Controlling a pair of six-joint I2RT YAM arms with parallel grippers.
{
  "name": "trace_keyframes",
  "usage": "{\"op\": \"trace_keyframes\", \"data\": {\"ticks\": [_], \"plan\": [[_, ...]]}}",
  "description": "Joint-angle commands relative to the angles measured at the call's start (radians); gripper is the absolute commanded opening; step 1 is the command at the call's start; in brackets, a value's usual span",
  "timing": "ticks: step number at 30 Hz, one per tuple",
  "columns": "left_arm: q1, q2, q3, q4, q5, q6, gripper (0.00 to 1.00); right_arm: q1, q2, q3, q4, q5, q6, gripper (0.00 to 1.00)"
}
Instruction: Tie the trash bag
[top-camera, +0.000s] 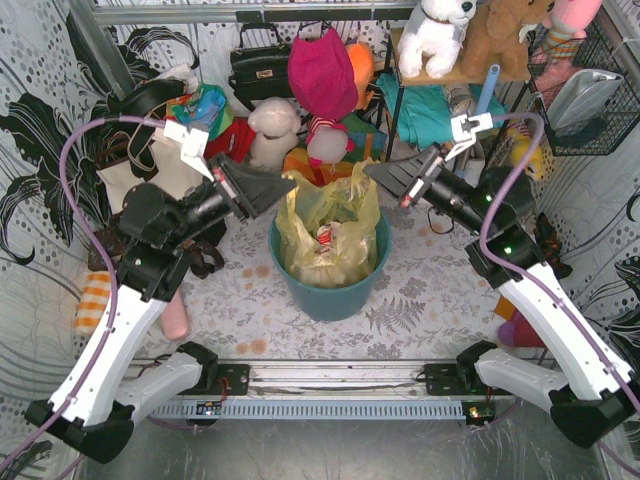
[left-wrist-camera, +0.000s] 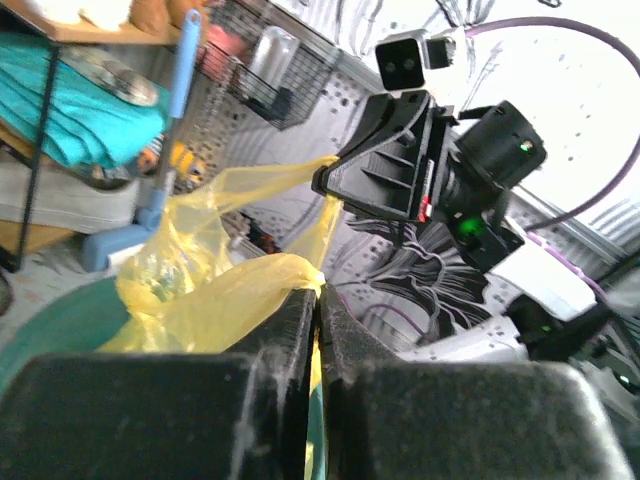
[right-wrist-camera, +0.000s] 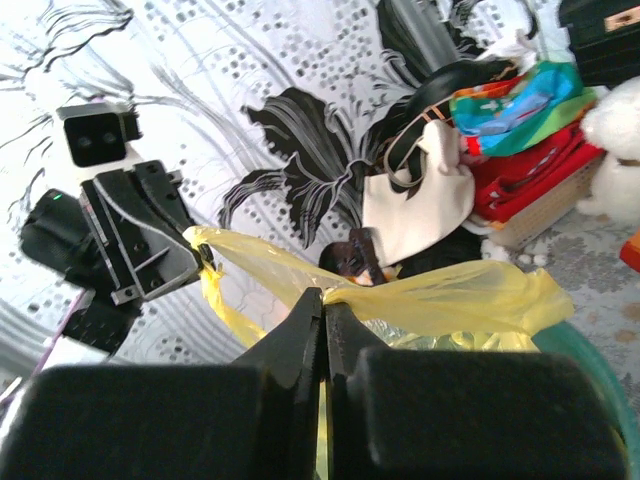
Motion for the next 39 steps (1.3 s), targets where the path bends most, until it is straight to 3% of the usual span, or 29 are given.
{"op": "trace_keyframes", "data": {"ticks": [1, 3, 10, 15, 21, 26, 30, 39], "plan": [[0.000, -0.040, -0.080, 0.101, 0.106, -0.041, 0.20, 0.001, -0.059, -0.072, 0.071, -0.102, 0.011, 0.12], [0.000, -0.044, -0.083, 0.052, 0.087, -0.020, 0.33, 0.001, -0.062, -0.082, 0.048, -0.108, 0.012, 0.21], [0.001, 0.011, -0.053, -0.036, 0.166, 0.050, 0.56, 0.002, -0.033, -0.070, -0.014, -0.131, -0.005, 0.42], [0.000, 0.020, -0.051, -0.024, 0.257, 0.069, 0.58, 0.002, -0.011, -0.070, -0.001, -0.191, -0.006, 0.49], [0.000, 0.027, -0.072, 0.124, 0.409, -0.005, 0.58, 0.002, 0.019, -0.062, 0.062, -0.279, 0.026, 0.53], [0.000, 0.046, -0.032, 0.210, 0.433, -0.048, 0.58, 0.003, 0.041, -0.035, 0.184, -0.349, 0.100, 0.59], [0.000, 0.091, 0.076, 0.189, 0.393, -0.036, 0.57, 0.002, 0.085, 0.042, 0.292, -0.359, 0.157, 0.59], [0.000, 0.112, 0.340, 0.091, 0.121, 0.059, 0.57, 0.003, 0.187, 0.262, 0.431, -0.237, 0.190, 0.58]]}}
